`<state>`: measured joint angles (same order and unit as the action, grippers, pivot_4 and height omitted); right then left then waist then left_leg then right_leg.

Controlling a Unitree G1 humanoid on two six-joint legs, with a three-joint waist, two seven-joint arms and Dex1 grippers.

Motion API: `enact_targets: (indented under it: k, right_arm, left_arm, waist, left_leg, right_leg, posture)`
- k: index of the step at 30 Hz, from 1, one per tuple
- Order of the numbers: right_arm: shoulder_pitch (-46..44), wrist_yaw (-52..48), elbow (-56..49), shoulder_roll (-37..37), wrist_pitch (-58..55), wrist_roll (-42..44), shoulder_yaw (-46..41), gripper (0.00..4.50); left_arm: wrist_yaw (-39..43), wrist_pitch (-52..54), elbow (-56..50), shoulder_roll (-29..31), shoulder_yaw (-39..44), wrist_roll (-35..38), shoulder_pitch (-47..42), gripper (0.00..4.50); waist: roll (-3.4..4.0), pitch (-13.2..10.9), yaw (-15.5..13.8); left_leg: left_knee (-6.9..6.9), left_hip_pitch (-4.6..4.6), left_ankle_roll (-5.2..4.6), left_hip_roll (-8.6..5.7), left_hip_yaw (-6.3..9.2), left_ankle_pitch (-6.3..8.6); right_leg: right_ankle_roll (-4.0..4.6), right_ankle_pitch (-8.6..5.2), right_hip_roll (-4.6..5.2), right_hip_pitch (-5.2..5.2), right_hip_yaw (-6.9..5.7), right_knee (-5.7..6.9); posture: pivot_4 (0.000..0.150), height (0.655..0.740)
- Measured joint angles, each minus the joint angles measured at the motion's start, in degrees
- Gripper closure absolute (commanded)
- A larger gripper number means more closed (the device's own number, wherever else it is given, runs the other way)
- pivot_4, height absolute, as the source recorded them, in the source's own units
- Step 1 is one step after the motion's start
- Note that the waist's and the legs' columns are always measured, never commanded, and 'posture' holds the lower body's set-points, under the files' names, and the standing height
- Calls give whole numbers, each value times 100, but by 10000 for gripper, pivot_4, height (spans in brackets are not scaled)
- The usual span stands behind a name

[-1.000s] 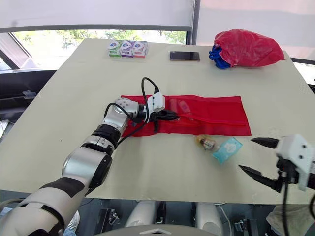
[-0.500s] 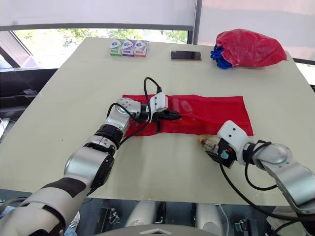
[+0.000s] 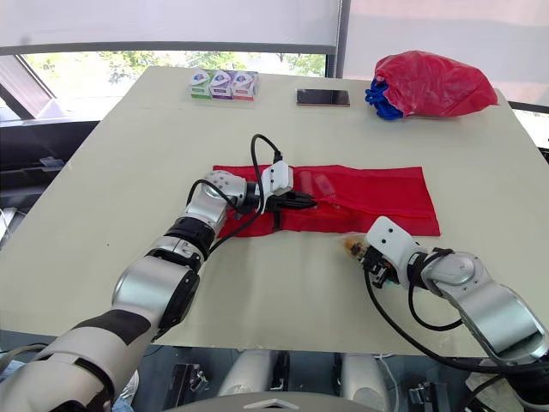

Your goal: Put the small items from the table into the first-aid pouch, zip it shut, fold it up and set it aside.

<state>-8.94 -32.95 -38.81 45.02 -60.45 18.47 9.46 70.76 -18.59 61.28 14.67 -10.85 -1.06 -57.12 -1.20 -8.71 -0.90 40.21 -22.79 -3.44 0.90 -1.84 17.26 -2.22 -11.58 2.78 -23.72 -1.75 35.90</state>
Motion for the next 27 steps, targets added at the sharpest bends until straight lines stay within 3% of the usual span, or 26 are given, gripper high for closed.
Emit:
enact_targets:
  k: [11, 18, 27]
  right_arm:
    - [-1030, 1106, 234, -2222, -2086, 376, -671, 37867]
    - [-1375, 1419, 678, -2576, -2591, 348, -812, 37867]
    - [-1898, 2090, 1291, -4275, -3134, 134, -2445, 37867]
  left_arm:
    - [28, 1, -8, -91, 15, 6, 2, 45000]
    - [75, 31, -210, -139, 25, 28, 123, 45000]
    - [112, 77, -433, -154, 28, 74, 266, 45000]
  waist:
    - [4, 1, 7]
    - [6, 1, 15]
    - [14, 4, 14]
  left_leg:
    - [0, -2, 0, -2, 0, 0]
    - [-1, -2, -1, -9, 1, 0]
    - [-2, 0, 1, -10, 4, -1]
  right_leg:
    - [1, 1, 0, -2, 0, 5]
    - [1, 1, 2, -1, 1, 5]
    - [0, 1, 0, -4, 1, 19]
  posture:
    - [1500, 7400]
    - [1500, 7400]
    - [1500, 7400]
